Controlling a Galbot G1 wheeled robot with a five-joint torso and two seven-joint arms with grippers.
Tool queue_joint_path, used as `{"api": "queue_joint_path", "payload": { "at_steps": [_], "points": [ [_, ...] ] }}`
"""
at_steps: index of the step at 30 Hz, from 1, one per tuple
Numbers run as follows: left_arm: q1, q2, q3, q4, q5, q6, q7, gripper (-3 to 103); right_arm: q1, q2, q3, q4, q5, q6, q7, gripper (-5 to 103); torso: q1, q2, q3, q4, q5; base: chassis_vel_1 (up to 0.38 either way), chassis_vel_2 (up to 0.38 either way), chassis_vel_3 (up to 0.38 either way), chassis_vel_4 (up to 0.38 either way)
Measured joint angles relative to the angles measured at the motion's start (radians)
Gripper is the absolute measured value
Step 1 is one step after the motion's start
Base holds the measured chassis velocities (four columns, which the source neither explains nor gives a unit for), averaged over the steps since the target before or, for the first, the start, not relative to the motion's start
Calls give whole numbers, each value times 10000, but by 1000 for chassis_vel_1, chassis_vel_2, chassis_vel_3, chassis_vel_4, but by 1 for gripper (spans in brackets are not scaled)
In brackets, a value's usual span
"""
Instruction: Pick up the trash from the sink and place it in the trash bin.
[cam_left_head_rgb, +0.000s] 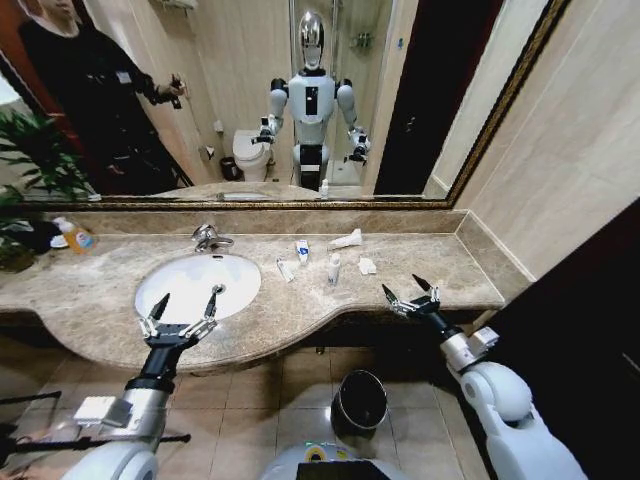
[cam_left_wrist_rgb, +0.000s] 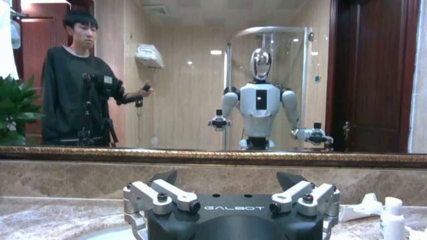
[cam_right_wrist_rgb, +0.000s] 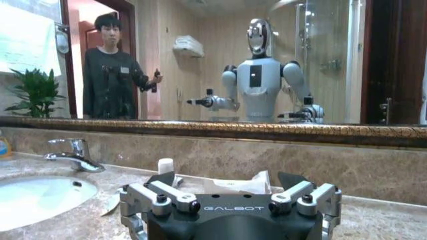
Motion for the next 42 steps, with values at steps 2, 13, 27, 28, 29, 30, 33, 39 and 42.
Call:
{"api": "queue_joint_path", "payload": {
  "at_steps": [2,13,27,28,29,30,33,39,42],
  "points": [
    [0,0,0,0,0,0,0,100,69,-52,-8,2,34,-242,284,100,0,0,0,0,0,0,0,0,0],
    [0,0,0,0,0,0,0,100,210,-368,-28,328,-74,-1359,1371,100,0,0,0,0,-2,0,0,0,0],
    [0,0,0,0,0,0,0,100,1290,-1127,-1132,-230,807,-2635,2369,100,0,0,-1,1,3,0,0,0,0],
    [0,0,0,0,0,0,0,100,1290,-1127,-1132,-230,807,-2635,2369,100,0,0,-1,1,3,0,0,0,0],
    [0,0,0,0,0,0,0,100,1707,-1275,-1407,-535,823,-2690,2599,100,0,0,0,-1,-3,0,0,0,0],
    [0,0,0,0,0,0,-1,100,1992,-1352,-1605,-738,824,-2703,2716,100,0,0,0,0,0,0,0,0,0],
    [0,0,0,0,0,0,0,100,2957,-1513,-2195,-1488,795,-2727,3002,100,0,0,0,-1,-1,0,0,0,0],
    [0,0,0,0,0,0,1,100,4656,-1475,-3506,-3188,763,-3061,3737,100,1,0,1,0,0,0,0,0,0],
    [0,-1,0,0,0,0,0,100,5236,-1245,-4189,-3721,765,-3166,4102,100,1,-1,1,1,-2,0,0,0,0]
  ]
}}
